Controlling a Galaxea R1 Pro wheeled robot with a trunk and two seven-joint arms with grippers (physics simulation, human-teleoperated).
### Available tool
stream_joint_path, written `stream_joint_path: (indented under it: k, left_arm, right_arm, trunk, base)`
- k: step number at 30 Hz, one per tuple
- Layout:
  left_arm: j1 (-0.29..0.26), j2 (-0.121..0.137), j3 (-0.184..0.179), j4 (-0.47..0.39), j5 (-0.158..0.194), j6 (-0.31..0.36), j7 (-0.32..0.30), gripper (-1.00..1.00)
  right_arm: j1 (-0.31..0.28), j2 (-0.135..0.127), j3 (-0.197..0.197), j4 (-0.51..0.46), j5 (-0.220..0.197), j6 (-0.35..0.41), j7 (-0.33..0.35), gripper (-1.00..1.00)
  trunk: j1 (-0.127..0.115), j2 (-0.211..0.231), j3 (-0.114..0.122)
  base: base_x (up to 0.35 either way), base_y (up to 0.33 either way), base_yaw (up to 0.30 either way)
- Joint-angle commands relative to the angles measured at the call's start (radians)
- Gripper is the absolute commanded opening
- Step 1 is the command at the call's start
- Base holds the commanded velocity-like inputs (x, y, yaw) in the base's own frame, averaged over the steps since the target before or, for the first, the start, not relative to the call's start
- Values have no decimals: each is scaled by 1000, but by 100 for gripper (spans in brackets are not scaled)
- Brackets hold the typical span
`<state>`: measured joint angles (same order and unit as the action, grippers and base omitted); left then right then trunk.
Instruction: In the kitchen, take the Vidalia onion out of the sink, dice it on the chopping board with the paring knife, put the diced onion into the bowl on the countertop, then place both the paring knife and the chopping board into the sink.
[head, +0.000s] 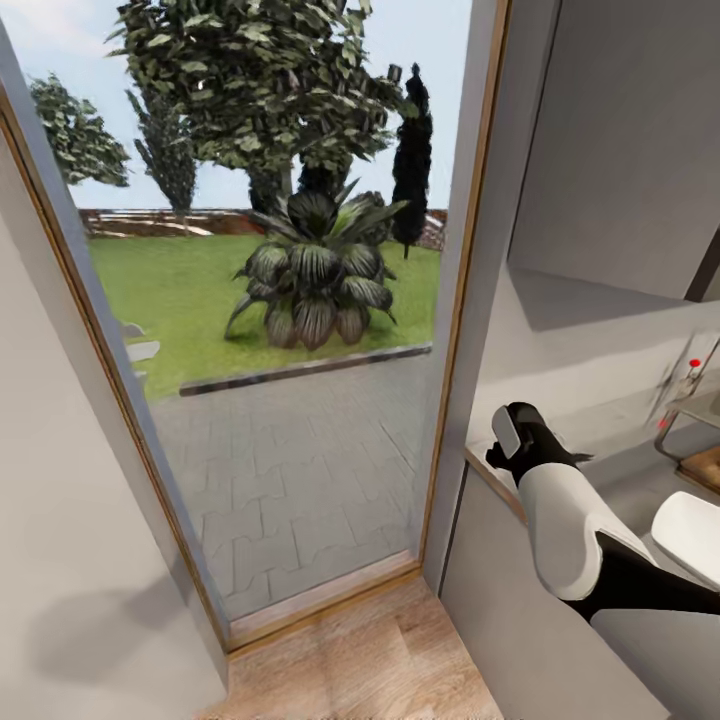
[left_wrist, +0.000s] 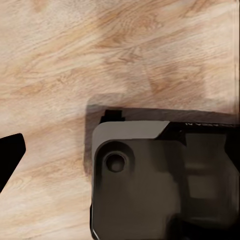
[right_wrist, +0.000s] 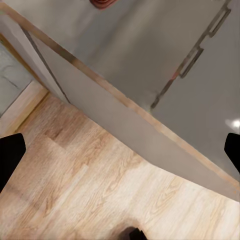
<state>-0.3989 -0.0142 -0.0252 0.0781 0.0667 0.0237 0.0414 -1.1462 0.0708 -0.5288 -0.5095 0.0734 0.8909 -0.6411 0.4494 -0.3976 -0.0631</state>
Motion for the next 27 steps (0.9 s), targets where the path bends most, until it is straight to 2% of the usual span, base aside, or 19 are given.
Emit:
stream_joint_path:
  k: [1,3,15,27]
  left_arm:
    - [-1,-1,-3,2,6,1,-12,100]
    - [-1,-1,-4,1,6,1,-29,100]
    - [-1,0,-5,2,5,5,-36,100]
    - [-1,-4,-6,2,5,9,-33,100]
  right_arm:
    - [-2,2,-7,-1,8,5,1,100]
    - [-2,3,-7,-1,8,5,1,100]
    - [-1,-1,-8,-1,9,5,1,100]
    - [-1,-2,-8,-1,12,5,1,100]
  trunk:
    - [1,-2,-3]
    - [1,-2,-6]
    - [1,-2,-17]
    - [1,-2,-17]
  base:
    - [0,0,0]
    - [110,-77,0]
    - [243,-84,0]
    - [37,-50,0]
